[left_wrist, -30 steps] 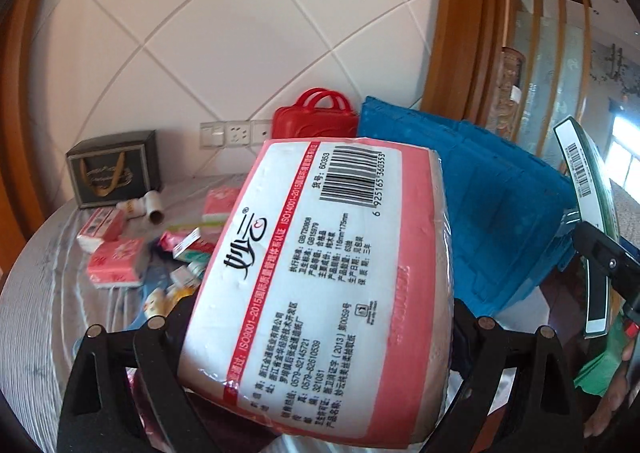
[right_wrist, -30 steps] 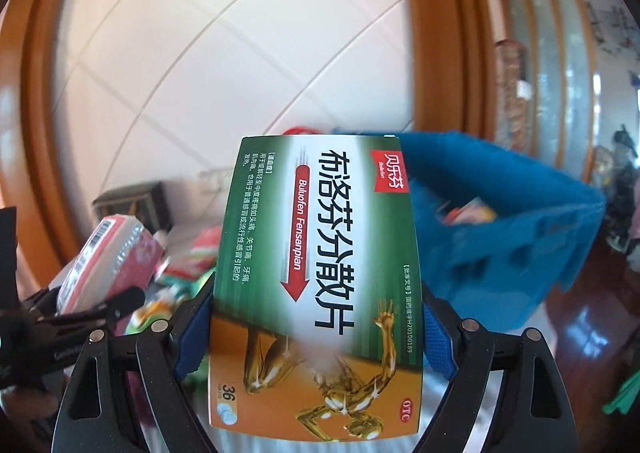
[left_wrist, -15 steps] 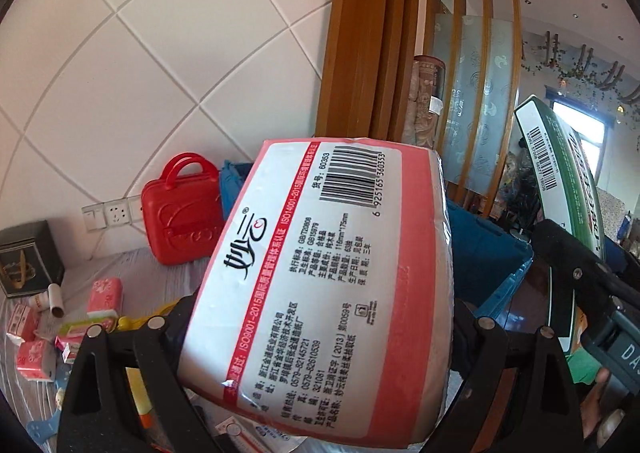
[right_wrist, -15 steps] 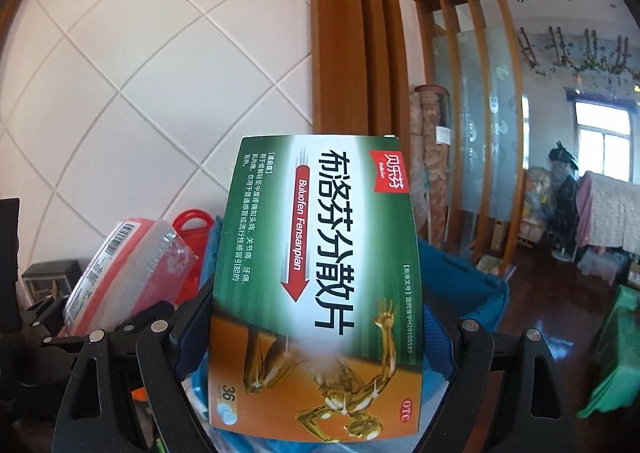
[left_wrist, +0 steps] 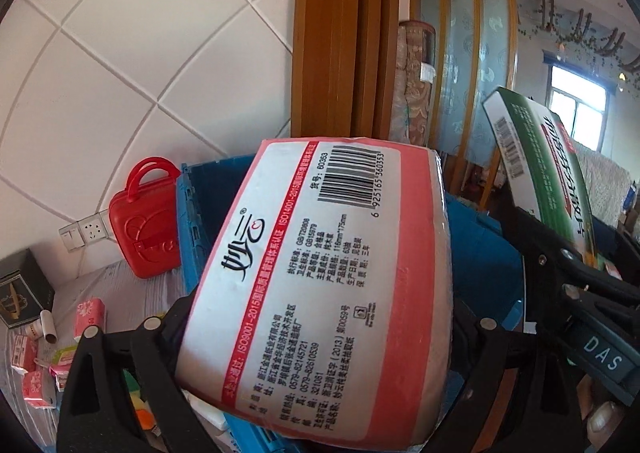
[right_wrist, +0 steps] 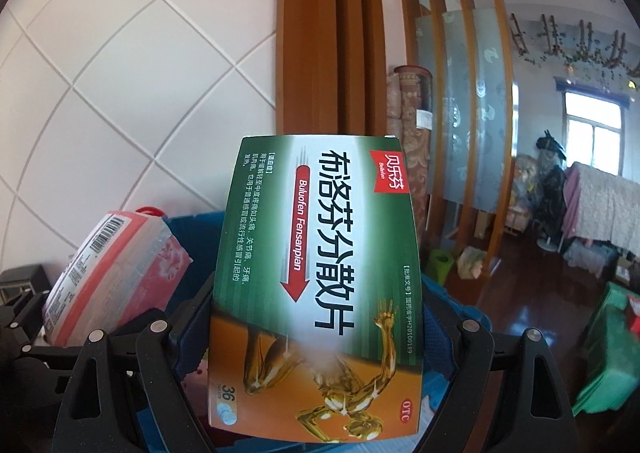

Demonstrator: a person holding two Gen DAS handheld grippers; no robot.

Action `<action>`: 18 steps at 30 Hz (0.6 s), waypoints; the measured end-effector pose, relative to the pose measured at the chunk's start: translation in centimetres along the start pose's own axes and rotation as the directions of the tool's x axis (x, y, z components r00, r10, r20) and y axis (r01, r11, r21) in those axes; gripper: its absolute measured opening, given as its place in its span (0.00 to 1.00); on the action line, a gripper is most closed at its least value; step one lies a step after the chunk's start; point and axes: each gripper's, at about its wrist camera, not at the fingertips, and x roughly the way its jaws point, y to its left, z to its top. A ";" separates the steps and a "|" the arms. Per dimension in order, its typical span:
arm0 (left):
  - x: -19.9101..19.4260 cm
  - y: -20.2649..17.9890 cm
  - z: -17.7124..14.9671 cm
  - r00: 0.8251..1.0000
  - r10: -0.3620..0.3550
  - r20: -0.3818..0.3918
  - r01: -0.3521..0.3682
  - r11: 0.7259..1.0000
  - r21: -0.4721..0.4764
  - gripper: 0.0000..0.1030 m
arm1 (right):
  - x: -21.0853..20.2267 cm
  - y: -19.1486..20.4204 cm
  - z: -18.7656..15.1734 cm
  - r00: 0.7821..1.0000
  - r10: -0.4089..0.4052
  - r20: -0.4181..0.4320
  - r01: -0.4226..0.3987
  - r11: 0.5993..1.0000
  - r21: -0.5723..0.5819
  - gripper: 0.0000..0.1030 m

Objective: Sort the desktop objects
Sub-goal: 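Open both tools to drop the tissue pack and medicine box into the crate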

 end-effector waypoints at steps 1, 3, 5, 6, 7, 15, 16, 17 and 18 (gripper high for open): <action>0.5 -0.4 0.2 1.000 -0.016 -0.007 0.016 1.000 0.014 0.96 | 0.9 -0.1 0.3 1.000 0.002 -0.029 -0.002 1.000 -0.007 0.87; 0.8 -0.7 0.4 1.000 0.016 -0.006 -0.016 0.999 0.032 1.00 | 2.6 -0.7 1.0 0.997 -0.011 -0.081 0.009 1.000 -0.019 1.00; 0.6 -0.1 0.4 1.000 0.013 0.007 -0.013 1.000 0.002 1.00 | 2.8 -1.4 1.2 0.996 -0.022 -0.088 0.021 1.000 -0.010 1.00; 0.4 0.2 0.3 1.000 0.010 0.009 -0.010 1.000 -0.010 1.00 | 2.7 -1.6 1.3 0.997 -0.027 -0.077 0.026 1.000 -0.010 1.00; 0.4 0.4 0.2 1.000 0.014 0.010 -0.014 1.000 -0.010 1.00 | 2.6 -1.9 1.2 0.997 -0.033 -0.067 0.032 0.999 -0.010 1.00; -2.7 4.7 -2.2 0.992 0.103 0.078 -0.099 0.994 -0.054 1.00 | -1.2 0.5 -0.8 1.000 0.013 0.025 -0.012 1.000 -0.028 1.00; -3.5 5.6 -2.8 0.988 0.123 0.091 -0.118 0.991 -0.059 1.00 | -2.0 1.4 -1.3 0.999 0.020 0.046 -0.018 0.999 -0.042 1.00; -4.5 6.7 -3.7 0.984 0.148 0.101 -0.142 0.988 -0.066 1.00 | -2.7 2.5 -1.8 0.998 0.026 0.064 -0.022 0.998 -0.062 1.00; -5.3 7.7 -4.5 0.980 0.170 0.107 -0.162 0.984 -0.077 1.00 | -3.6 4.0 -2.6 0.996 0.042 0.082 -0.035 0.996 -0.082 1.00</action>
